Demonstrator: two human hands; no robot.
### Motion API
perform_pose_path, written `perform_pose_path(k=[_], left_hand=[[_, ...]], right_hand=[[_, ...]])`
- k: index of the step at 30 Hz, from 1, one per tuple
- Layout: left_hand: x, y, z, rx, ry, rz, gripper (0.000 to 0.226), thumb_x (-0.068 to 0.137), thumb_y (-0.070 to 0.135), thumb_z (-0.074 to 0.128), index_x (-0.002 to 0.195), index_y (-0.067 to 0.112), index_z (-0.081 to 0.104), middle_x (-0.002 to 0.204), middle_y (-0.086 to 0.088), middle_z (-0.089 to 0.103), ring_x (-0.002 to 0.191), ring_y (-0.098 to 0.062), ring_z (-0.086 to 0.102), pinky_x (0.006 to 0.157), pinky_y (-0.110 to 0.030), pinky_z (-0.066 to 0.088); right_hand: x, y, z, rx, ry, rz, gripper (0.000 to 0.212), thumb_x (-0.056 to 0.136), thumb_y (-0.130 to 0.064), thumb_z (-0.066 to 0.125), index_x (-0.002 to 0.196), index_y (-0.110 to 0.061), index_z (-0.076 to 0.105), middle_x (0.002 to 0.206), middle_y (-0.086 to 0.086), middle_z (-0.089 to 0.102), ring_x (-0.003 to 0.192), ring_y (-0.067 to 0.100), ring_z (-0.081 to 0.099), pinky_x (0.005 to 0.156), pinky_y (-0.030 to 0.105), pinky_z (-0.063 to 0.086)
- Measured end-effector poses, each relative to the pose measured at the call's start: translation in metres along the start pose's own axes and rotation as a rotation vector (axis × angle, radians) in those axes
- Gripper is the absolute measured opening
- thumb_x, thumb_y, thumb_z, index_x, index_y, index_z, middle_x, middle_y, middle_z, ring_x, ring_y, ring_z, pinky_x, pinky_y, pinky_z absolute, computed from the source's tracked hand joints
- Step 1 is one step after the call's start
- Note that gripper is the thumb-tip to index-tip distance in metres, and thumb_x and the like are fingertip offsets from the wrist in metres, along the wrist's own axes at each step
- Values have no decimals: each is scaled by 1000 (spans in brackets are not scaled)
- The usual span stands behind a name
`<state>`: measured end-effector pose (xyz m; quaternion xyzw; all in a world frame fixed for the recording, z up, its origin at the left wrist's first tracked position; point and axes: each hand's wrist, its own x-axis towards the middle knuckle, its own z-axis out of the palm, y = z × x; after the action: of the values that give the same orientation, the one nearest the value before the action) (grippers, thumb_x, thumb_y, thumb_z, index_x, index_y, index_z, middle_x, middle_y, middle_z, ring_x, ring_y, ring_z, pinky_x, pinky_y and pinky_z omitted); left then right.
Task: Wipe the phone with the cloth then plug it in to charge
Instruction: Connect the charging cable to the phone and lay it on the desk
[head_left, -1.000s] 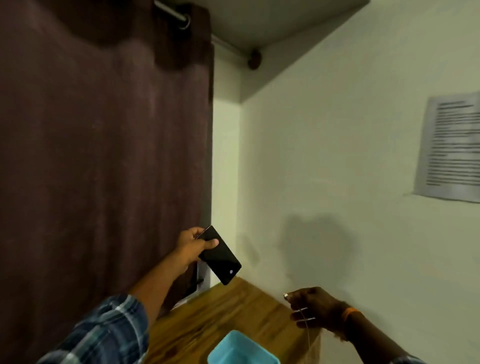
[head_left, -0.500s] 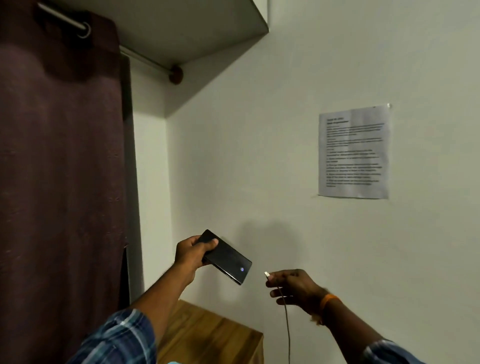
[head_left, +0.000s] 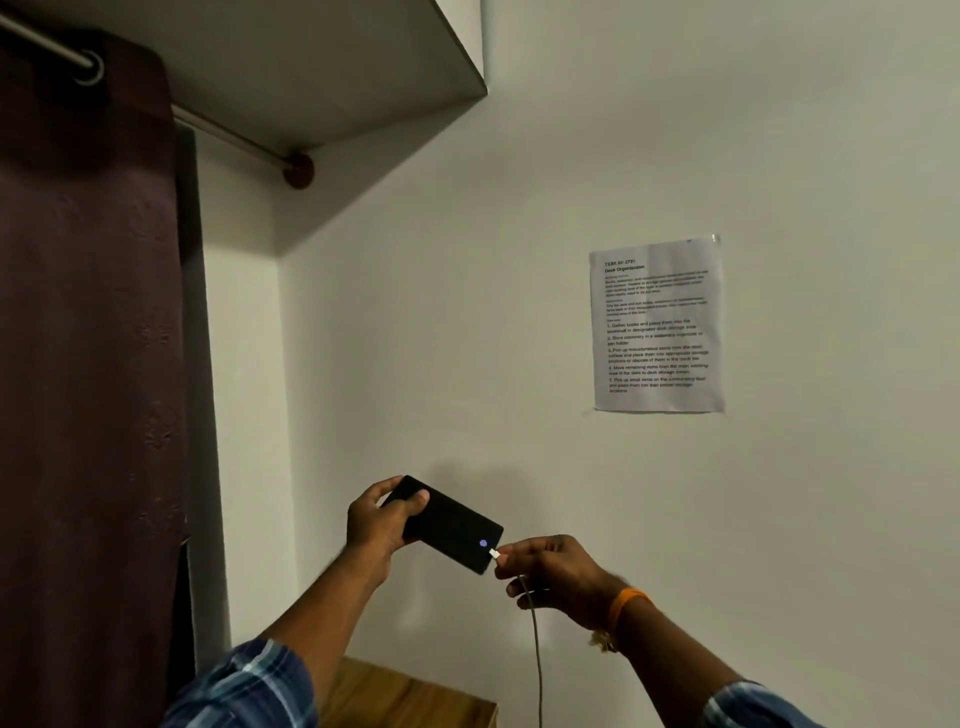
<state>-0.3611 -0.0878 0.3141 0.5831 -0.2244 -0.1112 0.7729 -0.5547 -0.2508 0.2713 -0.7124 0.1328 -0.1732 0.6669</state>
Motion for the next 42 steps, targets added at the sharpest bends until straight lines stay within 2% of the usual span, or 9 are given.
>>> perform_pose_path(k=[8,16,23,26,30,32,35,42], left_hand=[[10,-5,3,-36,27,18,44,80,5,80,120,12,65,115,-17,67,100,-37,68,75,-43,63],[12,-11,2,-43,27,37,43,81,6,79,121,11,66,114,-15,67,97,-34,69,70,-38,63],[15,-14,1,-96,80,53,42,80,7,80,121,9,67,113,-14,69,93,-28,69,64,-32,62],[17,-16,2,-110,77,47,43,81,6,79,122,8,67,114,-15,69,97,-31,69,68,-34,62],[19,-16,3,-123,68,50,45,81,6,79,124,7,66,116,-16,69,100,-33,69,71,-35,62],[20,-15,3,-124,58,52,45,81,6,79,124,7,65,116,-16,68,100,-32,69,74,-37,62],[19,-17,3,-109,47,63,45,82,6,78,125,7,65,116,-15,68,101,-32,68,78,-40,62],[19,-28,3,-61,39,66,46,81,9,79,125,10,65,115,-11,68,101,-31,68,82,-45,62]], right_hand=[[2,2,-2,31,66,-26,20,83,-12,76,102,-11,80,103,17,76,81,25,72,78,36,61],[5,-5,5,64,63,-53,21,83,-11,77,104,-12,80,100,16,76,81,26,72,78,36,60],[7,-6,5,95,134,-69,17,86,-5,72,101,-8,80,93,15,75,83,26,71,81,38,61],[10,-5,8,107,144,-96,17,87,-4,71,102,-5,79,95,19,74,87,27,72,87,42,60],[11,-7,9,132,162,-120,16,88,-1,71,101,0,79,101,30,72,87,30,72,87,40,61],[12,-7,8,122,158,-119,16,86,0,71,100,0,79,101,29,73,88,30,71,87,40,61],[12,-7,6,88,136,-105,18,85,2,71,100,1,79,104,28,73,89,32,73,84,41,62],[13,-11,12,26,56,-75,17,86,-7,75,103,-2,79,103,22,76,80,30,73,70,37,62]])
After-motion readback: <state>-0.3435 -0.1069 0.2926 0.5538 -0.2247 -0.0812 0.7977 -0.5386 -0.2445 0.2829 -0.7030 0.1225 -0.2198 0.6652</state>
